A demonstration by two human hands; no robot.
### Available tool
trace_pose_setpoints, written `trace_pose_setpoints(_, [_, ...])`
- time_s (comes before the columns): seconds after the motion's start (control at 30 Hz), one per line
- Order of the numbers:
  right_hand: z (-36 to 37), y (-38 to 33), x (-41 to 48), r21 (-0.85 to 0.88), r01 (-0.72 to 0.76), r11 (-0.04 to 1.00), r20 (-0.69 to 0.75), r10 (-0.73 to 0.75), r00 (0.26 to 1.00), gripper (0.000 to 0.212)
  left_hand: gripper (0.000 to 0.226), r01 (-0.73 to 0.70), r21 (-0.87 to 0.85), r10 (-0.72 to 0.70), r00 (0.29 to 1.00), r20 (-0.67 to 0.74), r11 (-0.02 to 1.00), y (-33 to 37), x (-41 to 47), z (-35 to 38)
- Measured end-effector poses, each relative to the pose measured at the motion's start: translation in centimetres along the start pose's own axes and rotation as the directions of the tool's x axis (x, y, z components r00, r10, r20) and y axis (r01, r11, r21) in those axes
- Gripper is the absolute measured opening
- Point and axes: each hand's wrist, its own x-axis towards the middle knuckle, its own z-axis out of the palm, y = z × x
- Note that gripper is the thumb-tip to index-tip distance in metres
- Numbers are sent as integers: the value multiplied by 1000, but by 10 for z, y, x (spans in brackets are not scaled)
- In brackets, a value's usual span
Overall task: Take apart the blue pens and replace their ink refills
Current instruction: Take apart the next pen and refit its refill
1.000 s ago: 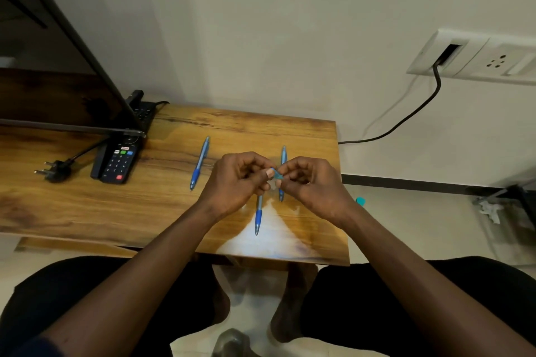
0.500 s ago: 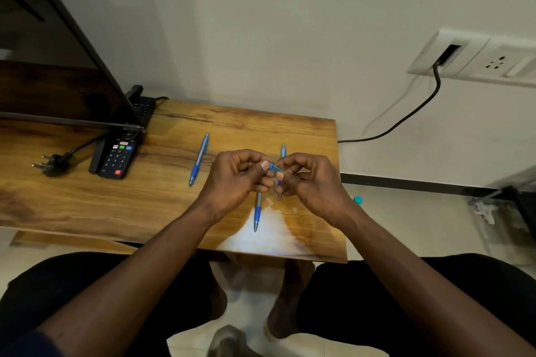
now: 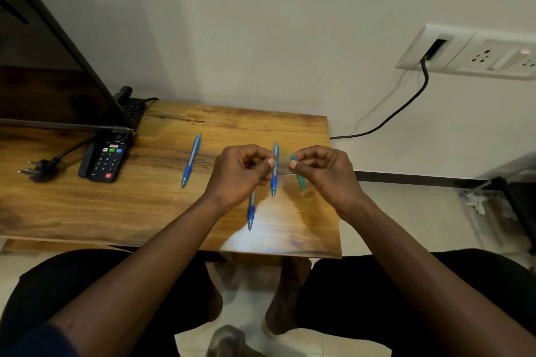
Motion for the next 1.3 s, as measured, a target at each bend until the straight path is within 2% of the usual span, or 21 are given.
trace_pose_setpoints(0.1, [-9,4,1,28,-38,999,-49,39,998,15,11,-108,239,105,994,28,965,-3,0,18])
trace_pose_setpoints(0.2, [-14,11,1,21,-74,997,-70,75,995,16,8,-193,460,173,981,87,867,-2,3,34])
trace_pose_setpoints(0.33, [-19,17,3,2,-105,994,-96,105,990,15,7,-223,664,146,974,170,713,-5,7,48])
trace_pose_setpoints(0.5, [-19,19,7,7,-122,992,-102,122,987,13,8,-239,763,140,971,193,601,-10,11,58])
trace_pose_setpoints(0.67, [-17,10,8,30,-109,994,-100,112,989,13,12,-237,785,147,972,186,573,-8,15,60])
trace_pose_setpoints(0.73, [-17,6,8,39,-104,994,-102,108,989,13,14,-220,758,150,975,162,614,-5,15,59])
trace_pose_setpoints(0.8, [-16,3,9,53,-103,993,-105,108,989,13,17,-193,679,159,981,112,709,3,15,55])
trace_pose_setpoints(0.9, [-11,-5,7,69,-96,993,-111,104,988,13,16,-142,498,147,989,30,855,19,14,47])
trace_pose_setpoints(1.0, [-7,-17,3,118,-83,990,-107,96,990,15,12,-93,273,104,994,-26,957,33,15,39])
trace_pose_setpoints(1.17, [-9,-41,-9,235,-14,972,-126,45,991,10,13,-77,-2,77,997,25,997,57,8,29])
trace_pose_setpoints(1.3, [-10,-49,-19,289,7,957,-133,33,991,14,17,-80,-67,84,995,53,995,62,-1,26])
